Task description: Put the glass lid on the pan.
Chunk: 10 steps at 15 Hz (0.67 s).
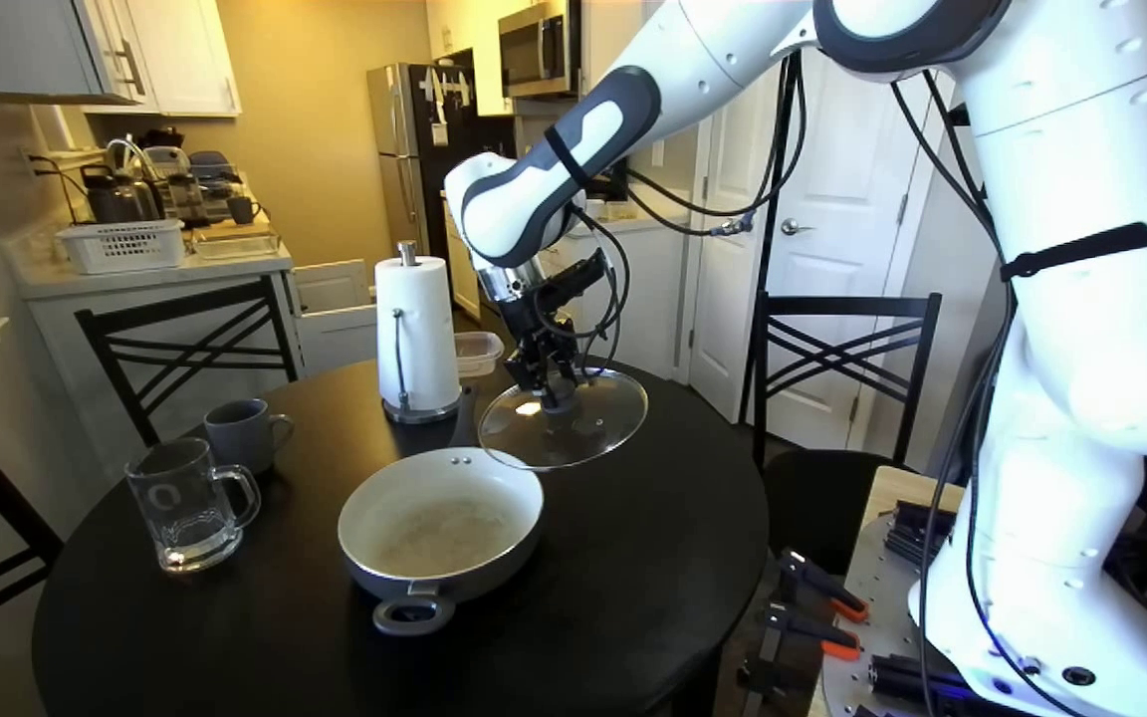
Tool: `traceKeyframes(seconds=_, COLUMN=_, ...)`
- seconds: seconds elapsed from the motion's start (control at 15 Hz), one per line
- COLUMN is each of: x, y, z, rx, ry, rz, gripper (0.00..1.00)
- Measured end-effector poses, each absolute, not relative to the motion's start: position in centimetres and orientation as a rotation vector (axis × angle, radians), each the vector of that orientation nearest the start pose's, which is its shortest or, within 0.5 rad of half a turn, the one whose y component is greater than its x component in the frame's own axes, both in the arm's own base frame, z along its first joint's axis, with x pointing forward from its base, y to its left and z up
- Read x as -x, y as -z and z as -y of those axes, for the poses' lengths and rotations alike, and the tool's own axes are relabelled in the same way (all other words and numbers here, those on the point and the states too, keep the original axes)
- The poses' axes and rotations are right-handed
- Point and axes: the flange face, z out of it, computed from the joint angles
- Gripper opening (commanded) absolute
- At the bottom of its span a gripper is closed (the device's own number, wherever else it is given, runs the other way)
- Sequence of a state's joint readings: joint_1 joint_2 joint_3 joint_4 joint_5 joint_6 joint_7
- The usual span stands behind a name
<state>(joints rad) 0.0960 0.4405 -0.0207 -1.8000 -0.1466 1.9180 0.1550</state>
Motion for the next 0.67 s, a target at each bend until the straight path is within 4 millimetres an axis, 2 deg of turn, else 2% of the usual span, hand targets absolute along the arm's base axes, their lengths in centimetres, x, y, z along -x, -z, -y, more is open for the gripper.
traceKeyframes(seconds=0.27, x=-62.6, y=-27.4, z=-7.4, rx=3.296, ry=-0.500, rz=0.189, gripper=0.33)
traceKeyframes(seconds=0.67, x=-64.5, y=-27.7, z=-12.9, rx=3.238, ry=-0.434, rz=0.558, gripper=0.33)
